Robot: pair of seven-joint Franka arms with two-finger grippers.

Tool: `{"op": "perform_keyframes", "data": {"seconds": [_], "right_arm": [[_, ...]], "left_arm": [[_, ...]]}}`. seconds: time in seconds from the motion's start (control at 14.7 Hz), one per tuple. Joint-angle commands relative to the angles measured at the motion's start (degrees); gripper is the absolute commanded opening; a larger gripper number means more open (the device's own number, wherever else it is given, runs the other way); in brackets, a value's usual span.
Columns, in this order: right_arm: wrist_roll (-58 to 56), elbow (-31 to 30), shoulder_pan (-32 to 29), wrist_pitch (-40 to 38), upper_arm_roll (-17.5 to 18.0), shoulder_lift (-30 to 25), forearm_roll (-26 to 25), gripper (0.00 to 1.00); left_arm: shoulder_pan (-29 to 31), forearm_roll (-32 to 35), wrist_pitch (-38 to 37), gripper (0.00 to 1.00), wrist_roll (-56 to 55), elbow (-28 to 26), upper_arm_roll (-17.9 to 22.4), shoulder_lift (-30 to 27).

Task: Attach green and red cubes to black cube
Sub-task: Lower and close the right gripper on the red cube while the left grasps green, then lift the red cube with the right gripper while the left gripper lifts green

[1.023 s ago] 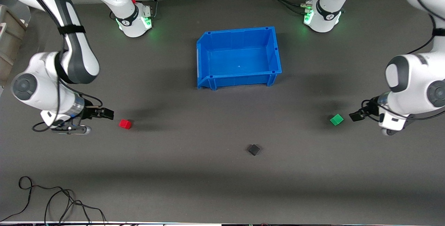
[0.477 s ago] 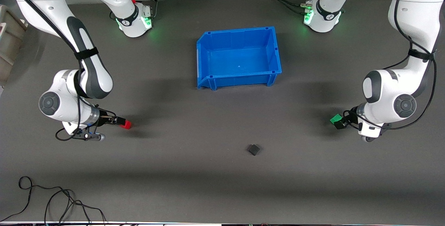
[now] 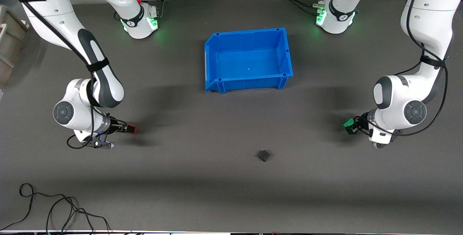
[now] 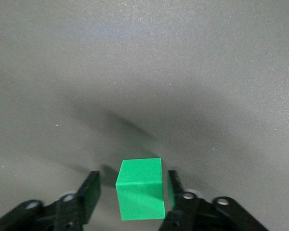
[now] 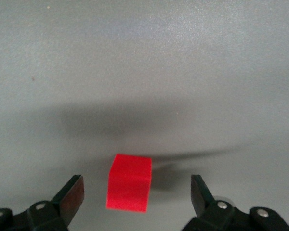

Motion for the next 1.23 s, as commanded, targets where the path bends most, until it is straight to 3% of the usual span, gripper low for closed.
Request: {"op": "perform_keyframes", "data": {"seconds": [0.0,0.14,0.27,0.61,0.75,0.89,1.09,1.16], "right_arm": [[2.3,0.6,1.3,2.1,-0.2,1.9,0.8,0.98],[5.5,0.8,2.1,2.4,-0.2,2.7,0.8,0.98],[7.4,0.9,3.7,2.8,-0.2,2.8,0.7,0.98],[6.7,1.2,2.7,3.0,-0.4,3.2,0.1,0.98],[6.7,1.2,2.7,3.6,-0.5,3.4,0.1,0.98],[6.5,1.2,2.7,3.7,-1.0,3.6,0.0,0.98],[6.0,1.2,2.7,4.8,-1.2,4.3,0.0,0.98],[6.0,1.2,2.7,5.2,-1.2,4.7,0.0,0.98]], "left_arm": [[-0.9,0.0,0.4,0.4,-1.4,0.2,0.3,-0.2],[-1.2,-0.1,0.4,0.43,-1.4,0.3,0.4,-0.2],[-1.2,-0.1,0.9,0.53,-1.7,0.7,0.4,0.2],[-1.1,0.0,1.7,0.55,-1.8,2.1,0.4,2.0],[-1.3,0.3,1.7,0.52,-1.8,1.9,0.5,2.1],[-1.3,0.8,1.6,0.42,-1.5,1.7,0.5,2.2],[-1.3,1.3,1.5,0.36,-1.2,2.0,0.5,2.2],[-1.4,1.3,1.4,0.25,-1.6,2.2,0.5,2.2]]}}
